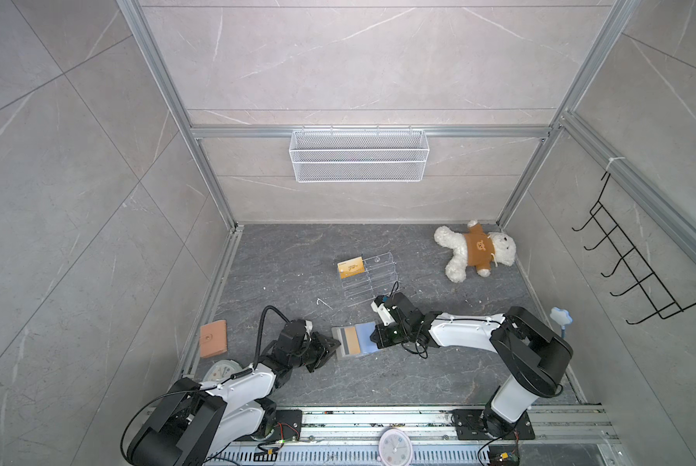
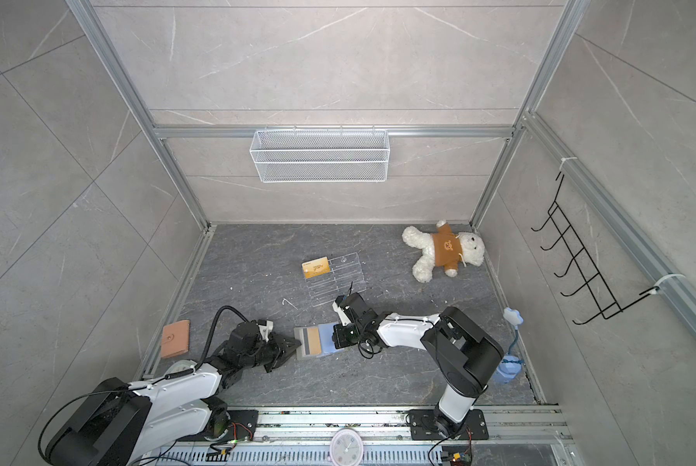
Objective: Take the credit cards out of the card holder
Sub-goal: Pick up the card holder from the center of the table.
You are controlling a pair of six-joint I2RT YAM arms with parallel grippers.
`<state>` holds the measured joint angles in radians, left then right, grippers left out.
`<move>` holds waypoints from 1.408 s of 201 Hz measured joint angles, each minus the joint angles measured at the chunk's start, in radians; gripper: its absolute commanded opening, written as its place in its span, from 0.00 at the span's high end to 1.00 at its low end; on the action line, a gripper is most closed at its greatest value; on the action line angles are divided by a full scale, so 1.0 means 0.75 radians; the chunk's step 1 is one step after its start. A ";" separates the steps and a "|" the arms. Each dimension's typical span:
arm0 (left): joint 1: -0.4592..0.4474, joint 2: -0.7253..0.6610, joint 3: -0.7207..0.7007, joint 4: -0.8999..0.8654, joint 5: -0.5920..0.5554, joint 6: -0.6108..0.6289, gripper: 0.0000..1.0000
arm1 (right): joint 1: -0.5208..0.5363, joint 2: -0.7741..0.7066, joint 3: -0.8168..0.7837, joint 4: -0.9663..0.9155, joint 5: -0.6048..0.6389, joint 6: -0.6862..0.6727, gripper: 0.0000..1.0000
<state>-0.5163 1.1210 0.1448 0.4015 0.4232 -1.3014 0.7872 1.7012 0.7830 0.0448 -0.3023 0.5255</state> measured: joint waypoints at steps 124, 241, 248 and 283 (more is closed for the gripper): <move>-0.061 -0.004 0.029 0.034 -0.019 0.064 1.00 | 0.005 -0.160 -0.006 -0.127 0.105 0.005 0.30; -0.126 -0.031 0.030 0.032 -0.081 0.101 1.00 | 0.269 0.036 0.460 -0.601 0.446 -0.001 0.00; -0.129 -0.032 0.030 0.031 -0.086 0.101 1.00 | 0.271 0.055 0.475 -0.614 0.449 -0.001 0.00; -0.138 -0.048 0.030 0.026 -0.107 0.101 1.00 | 0.271 0.109 0.527 -0.648 0.460 -0.001 0.00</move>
<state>-0.6201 1.0847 0.1673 0.4210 0.3431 -1.2255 0.9901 1.7828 1.1782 -0.4412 0.0425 0.5247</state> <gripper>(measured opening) 0.049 0.998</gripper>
